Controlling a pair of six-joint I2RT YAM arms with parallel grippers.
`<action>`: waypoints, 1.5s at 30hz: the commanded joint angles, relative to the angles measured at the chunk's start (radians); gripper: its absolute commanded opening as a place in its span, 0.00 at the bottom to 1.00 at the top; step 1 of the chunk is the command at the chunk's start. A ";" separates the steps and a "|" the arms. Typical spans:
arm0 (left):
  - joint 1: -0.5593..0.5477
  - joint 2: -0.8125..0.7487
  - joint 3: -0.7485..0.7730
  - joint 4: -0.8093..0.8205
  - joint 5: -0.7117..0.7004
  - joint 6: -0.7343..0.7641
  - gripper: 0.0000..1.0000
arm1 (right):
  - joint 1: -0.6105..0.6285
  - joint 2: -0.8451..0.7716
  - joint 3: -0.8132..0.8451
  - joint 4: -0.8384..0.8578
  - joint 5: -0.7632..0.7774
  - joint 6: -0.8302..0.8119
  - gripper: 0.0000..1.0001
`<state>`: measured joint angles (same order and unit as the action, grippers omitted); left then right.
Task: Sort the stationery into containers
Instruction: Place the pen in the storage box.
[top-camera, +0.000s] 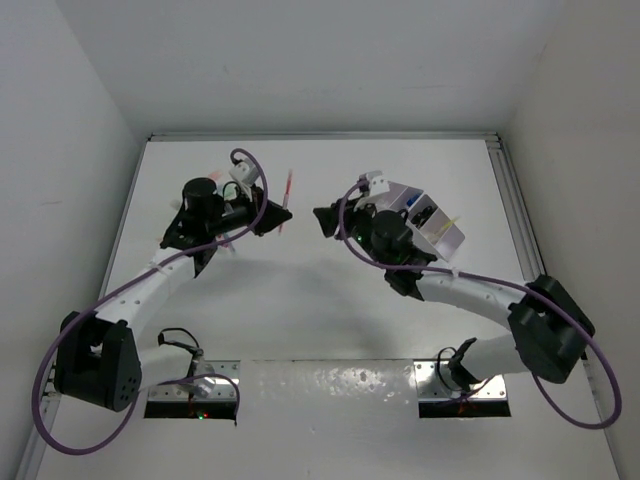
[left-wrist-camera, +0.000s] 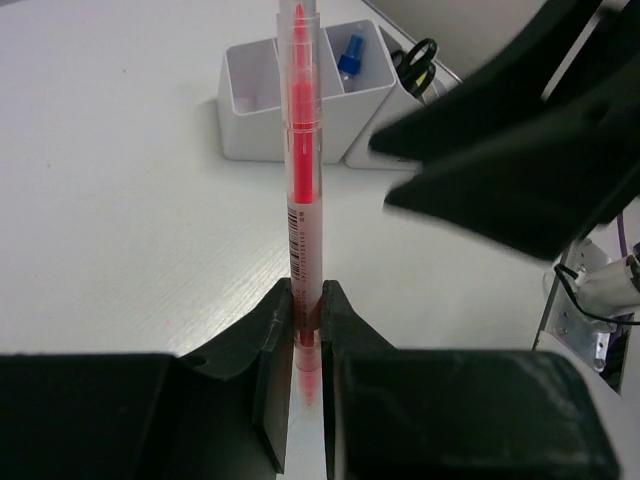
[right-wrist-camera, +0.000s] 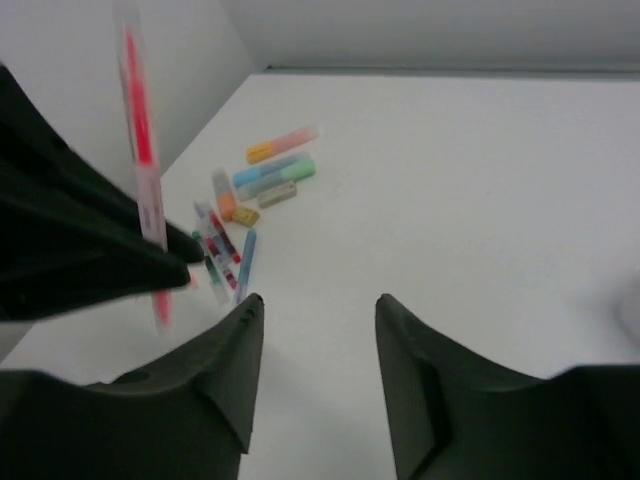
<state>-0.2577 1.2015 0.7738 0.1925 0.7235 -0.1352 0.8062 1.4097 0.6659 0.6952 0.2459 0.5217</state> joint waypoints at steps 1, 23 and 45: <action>-0.015 -0.039 -0.016 -0.010 0.001 0.057 0.00 | -0.047 -0.083 0.127 -0.057 -0.084 -0.077 0.50; -0.043 -0.048 -0.024 -0.007 -0.004 0.072 0.00 | -0.041 0.178 0.390 -0.080 -0.269 0.092 0.34; -0.008 -0.082 -0.051 -0.122 -0.127 0.102 1.00 | -0.378 -0.408 0.006 -0.328 0.324 -0.057 0.00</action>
<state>-0.2794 1.1511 0.7410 0.0807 0.6331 -0.0555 0.4850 1.1091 0.7155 0.4297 0.3523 0.5354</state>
